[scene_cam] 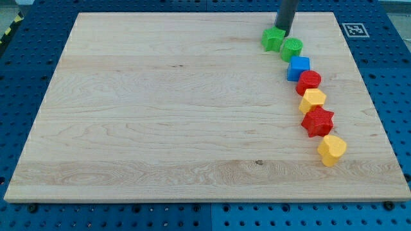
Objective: Move the green star diagonally bottom left to the blue triangle
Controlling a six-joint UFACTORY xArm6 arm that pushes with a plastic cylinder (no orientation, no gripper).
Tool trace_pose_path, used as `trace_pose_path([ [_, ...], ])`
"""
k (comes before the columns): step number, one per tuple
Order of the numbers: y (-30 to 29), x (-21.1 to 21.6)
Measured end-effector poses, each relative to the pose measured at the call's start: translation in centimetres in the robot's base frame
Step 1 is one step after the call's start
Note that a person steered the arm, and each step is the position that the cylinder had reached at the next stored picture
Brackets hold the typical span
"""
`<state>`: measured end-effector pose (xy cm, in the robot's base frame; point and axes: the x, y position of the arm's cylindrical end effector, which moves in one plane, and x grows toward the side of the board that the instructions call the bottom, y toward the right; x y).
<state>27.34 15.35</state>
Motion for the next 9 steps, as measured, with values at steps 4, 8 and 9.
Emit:
trace_pose_path([
  [4, -7.0, 7.4],
  [8, -16.2, 14.7],
  [9, -19.4, 15.9],
])
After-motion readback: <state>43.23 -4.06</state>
